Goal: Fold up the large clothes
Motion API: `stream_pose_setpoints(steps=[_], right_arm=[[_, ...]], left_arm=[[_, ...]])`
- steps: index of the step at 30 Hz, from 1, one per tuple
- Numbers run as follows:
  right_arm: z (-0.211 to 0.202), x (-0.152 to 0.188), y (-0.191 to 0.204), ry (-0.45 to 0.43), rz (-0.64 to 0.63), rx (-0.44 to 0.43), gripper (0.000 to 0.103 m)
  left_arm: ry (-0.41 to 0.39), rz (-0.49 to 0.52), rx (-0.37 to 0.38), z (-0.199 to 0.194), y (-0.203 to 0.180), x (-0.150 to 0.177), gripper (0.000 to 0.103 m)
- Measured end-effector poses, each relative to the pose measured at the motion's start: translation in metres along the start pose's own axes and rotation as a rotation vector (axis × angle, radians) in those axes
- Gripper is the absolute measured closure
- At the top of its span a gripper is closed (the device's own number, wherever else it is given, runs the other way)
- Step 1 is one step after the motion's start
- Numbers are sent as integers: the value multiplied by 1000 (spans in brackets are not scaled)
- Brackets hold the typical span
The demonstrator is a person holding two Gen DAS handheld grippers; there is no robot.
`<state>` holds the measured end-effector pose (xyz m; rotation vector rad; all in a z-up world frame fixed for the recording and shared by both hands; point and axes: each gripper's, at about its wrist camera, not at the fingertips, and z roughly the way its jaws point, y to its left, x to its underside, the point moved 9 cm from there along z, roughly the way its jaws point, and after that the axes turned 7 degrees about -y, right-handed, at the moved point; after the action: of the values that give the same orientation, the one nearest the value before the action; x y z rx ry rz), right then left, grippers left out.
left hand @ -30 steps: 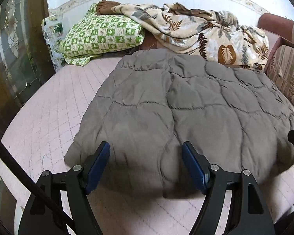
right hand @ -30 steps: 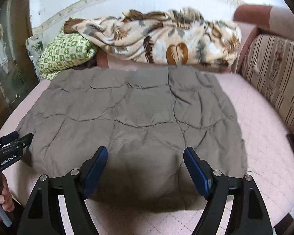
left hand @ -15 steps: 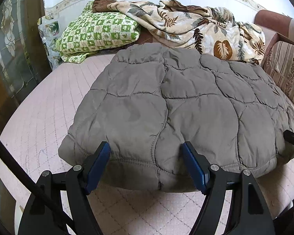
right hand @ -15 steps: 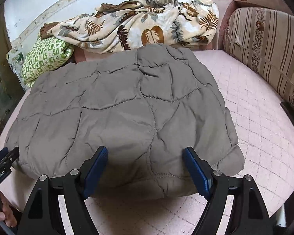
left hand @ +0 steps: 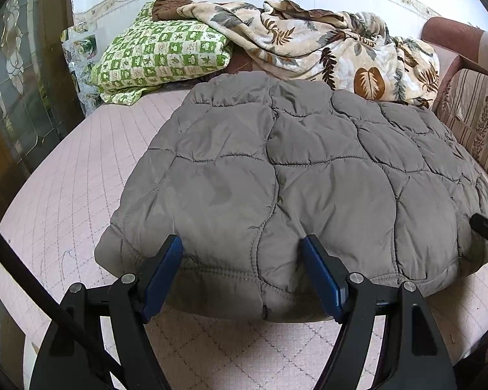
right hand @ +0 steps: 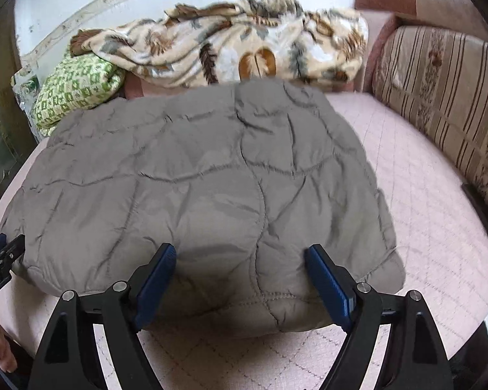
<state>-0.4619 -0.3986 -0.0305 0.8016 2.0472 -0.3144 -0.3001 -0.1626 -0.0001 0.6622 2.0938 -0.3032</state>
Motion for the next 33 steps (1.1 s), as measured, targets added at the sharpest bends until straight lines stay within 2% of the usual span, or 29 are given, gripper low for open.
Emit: stream_pose_setpoints(steps=[3,9,11,13,15,18,22,25,28,31,33], right_arm=[[-15,-11,11,-78,-46,-4,16],[-59,-32,33,-240,-98,-31,16],[-82,-27,41,-255,-74,-53,16],[-107,-17,49,-261,-51,-64,16],[-132,-7,58,-276,-55,-88,15],[-175,-1,71,-327,-79,-122,12],[-226,-12,73,-413,-36,-152,8],[-248,-21,72,-468,-19,-142,5],[-249,-20,72,-465,-8,-126,3],[-239,-13,76,-412,3,-130,3],[-236,-9,77,-399,1,-124,3]], left_arm=[[-16,-11,11,-6,1,-4,28],[-119,-7,19,-46,-5,-20,28],[-131,-13,53,-67,-11,-21,26],[-136,-22,65,-91,-16,-19,20],[-159,-28,95,-119,-23,-18,19],[-214,19,92,-159,-34,-20,11],[-251,21,65,-192,-33,-26,9],[-244,15,37,-203,-26,-27,7],[-229,7,19,-204,-20,-24,7],[-243,50,-31,-207,-18,-20,7],[-260,61,-24,-209,-19,-17,7]])
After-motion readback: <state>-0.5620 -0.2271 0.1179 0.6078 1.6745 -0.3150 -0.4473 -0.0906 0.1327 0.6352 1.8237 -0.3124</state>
